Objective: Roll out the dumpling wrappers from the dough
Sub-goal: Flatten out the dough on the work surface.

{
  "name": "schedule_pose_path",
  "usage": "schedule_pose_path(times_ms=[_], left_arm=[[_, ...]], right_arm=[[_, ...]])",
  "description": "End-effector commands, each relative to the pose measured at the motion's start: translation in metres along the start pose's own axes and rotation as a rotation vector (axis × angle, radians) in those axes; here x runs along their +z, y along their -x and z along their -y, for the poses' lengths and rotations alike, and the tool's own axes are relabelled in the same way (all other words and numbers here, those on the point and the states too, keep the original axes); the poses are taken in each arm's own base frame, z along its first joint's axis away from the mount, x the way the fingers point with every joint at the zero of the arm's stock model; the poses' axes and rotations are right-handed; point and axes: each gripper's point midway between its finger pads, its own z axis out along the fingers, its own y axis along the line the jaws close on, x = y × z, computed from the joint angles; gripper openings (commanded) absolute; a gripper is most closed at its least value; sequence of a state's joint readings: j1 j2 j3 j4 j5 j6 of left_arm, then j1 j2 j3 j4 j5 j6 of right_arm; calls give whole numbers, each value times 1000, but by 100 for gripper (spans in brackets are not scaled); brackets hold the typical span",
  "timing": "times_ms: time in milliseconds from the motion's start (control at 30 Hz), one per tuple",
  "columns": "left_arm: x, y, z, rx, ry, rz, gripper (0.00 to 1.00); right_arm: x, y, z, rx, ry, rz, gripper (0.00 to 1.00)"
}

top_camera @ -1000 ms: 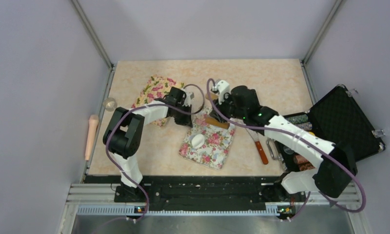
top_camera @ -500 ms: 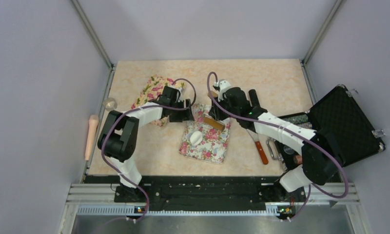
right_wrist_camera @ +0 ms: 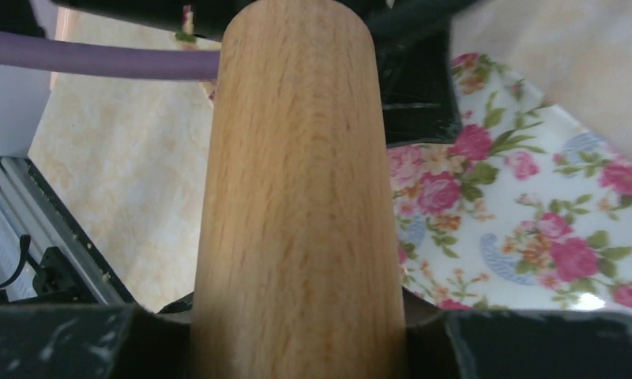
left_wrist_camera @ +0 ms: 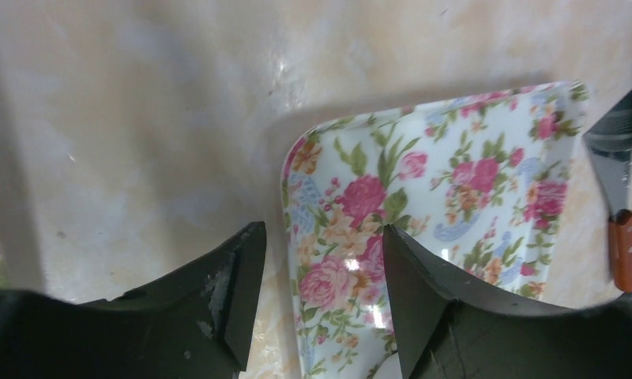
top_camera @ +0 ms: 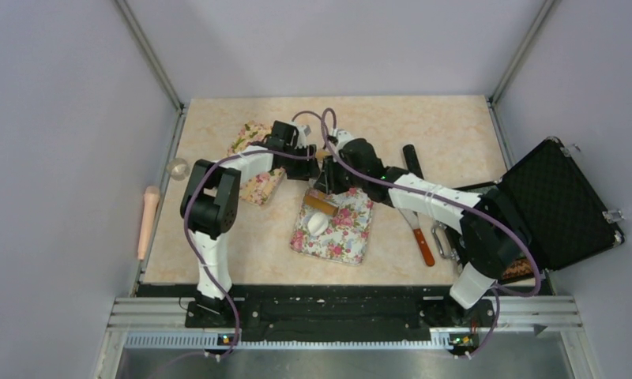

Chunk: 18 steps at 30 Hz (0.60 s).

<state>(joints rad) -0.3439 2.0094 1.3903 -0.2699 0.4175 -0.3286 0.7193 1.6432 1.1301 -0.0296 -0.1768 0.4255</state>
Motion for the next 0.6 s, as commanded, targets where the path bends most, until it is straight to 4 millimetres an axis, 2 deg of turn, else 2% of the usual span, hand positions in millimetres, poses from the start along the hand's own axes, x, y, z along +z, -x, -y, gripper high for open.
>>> schedule_pose_path(times_ms=[0,133,167,333,567], left_arm=[[12,-19,-17,-12,63,-63,56],[13,-24,-23,-33,92,-61,36],[13,-26,-25,-40,102,-59,30],[13,-33,-32,-63,136,-64,2],[13,-39,-37,-100,156,-60,0]], right_arm=[[13,7,-38,4,67,45,0],[24,-18,-29,8,36,25,0],[26,-29,-20,3,12,21,0],[27,-52,25,-37,-134,57,0],[20,-85,70,-74,-275,29,0]])
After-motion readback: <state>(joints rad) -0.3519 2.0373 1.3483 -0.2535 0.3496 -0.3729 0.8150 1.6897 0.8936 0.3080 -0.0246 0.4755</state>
